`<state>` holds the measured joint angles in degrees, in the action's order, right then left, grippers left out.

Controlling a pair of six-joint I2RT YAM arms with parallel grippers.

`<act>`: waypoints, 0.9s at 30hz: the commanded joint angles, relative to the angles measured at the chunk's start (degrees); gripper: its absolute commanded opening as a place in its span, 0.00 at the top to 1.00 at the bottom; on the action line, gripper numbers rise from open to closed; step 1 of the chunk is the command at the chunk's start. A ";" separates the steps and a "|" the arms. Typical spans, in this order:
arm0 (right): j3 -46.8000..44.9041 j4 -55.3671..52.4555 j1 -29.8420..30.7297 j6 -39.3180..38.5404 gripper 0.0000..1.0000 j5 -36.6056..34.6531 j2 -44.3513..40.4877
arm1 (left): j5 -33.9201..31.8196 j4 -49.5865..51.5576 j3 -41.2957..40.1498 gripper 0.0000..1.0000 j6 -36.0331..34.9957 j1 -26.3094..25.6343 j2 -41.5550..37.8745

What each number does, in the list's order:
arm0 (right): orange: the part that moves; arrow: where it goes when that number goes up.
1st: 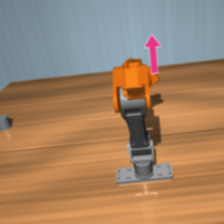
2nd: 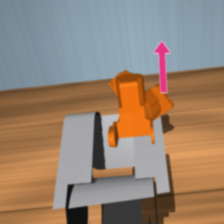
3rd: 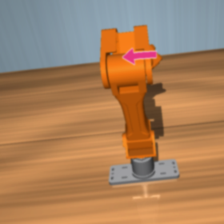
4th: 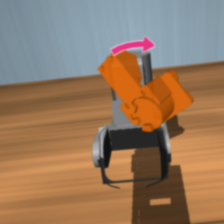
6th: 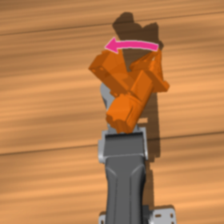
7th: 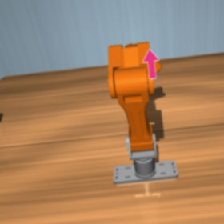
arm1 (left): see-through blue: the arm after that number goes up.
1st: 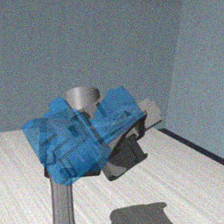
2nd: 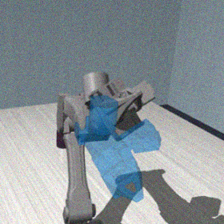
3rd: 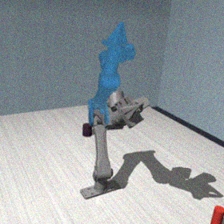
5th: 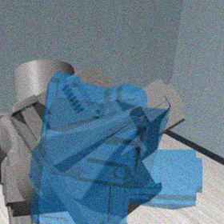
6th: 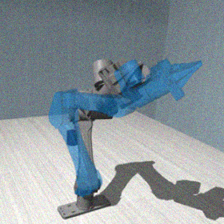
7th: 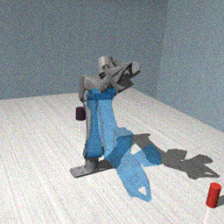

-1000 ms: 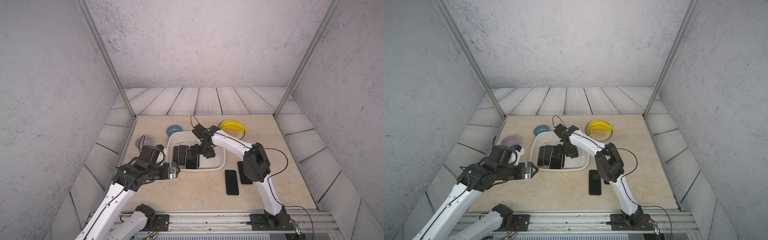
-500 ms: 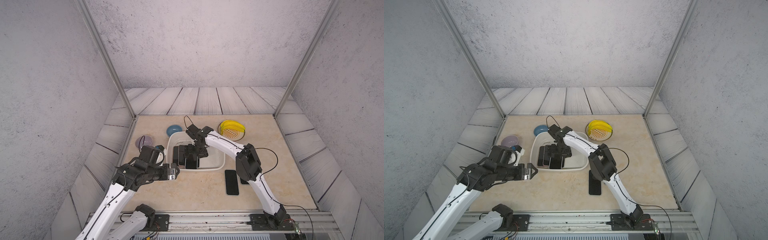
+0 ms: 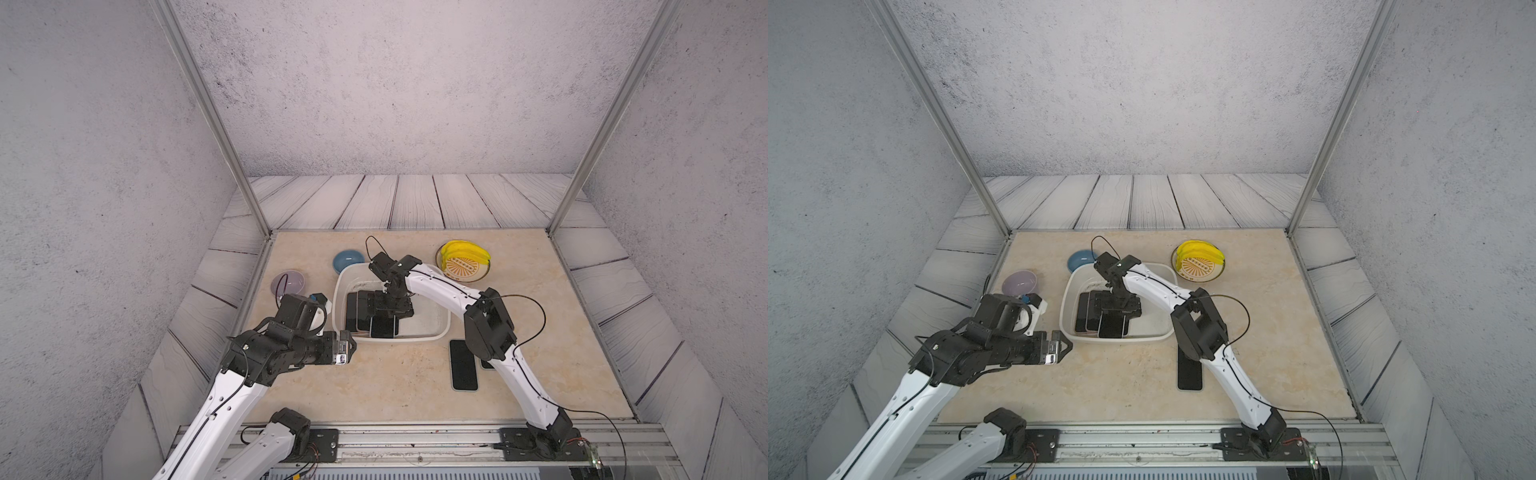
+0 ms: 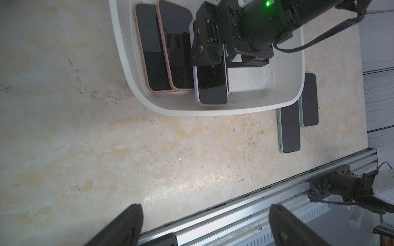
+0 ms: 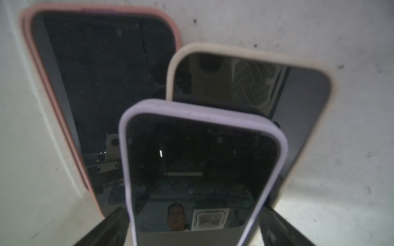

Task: Take the phone out of the storage box
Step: Pick up the phone from the storage box.

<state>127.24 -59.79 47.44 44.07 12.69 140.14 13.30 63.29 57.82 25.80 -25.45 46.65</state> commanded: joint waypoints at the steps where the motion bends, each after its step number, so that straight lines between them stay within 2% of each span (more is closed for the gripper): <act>1: 1.43 -1.41 0.57 1.76 0.00 -2.13 1.57 | -0.89 1.68 0.64 0.01 -1.00 0.40 -0.77; 8: 2.53 -2.17 0.80 1.85 0.04 -4.98 2.60 | -1.17 2.07 0.36 0.01 -1.06 0.40 -1.19; 18: 5.91 -5.47 1.04 0.44 0.21 -6.44 4.99 | -1.27 2.09 -0.14 0.02 -0.93 0.40 -1.47; 27: 3.30 -7.25 -0.35 -2.32 0.22 -11.01 -3.23 | 0.16 -1.12 -0.34 0.02 0.05 0.40 0.03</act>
<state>131.61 -63.46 48.18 43.40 5.63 141.78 12.97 63.68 57.82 25.76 -25.45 46.17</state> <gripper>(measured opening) 0.802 0.985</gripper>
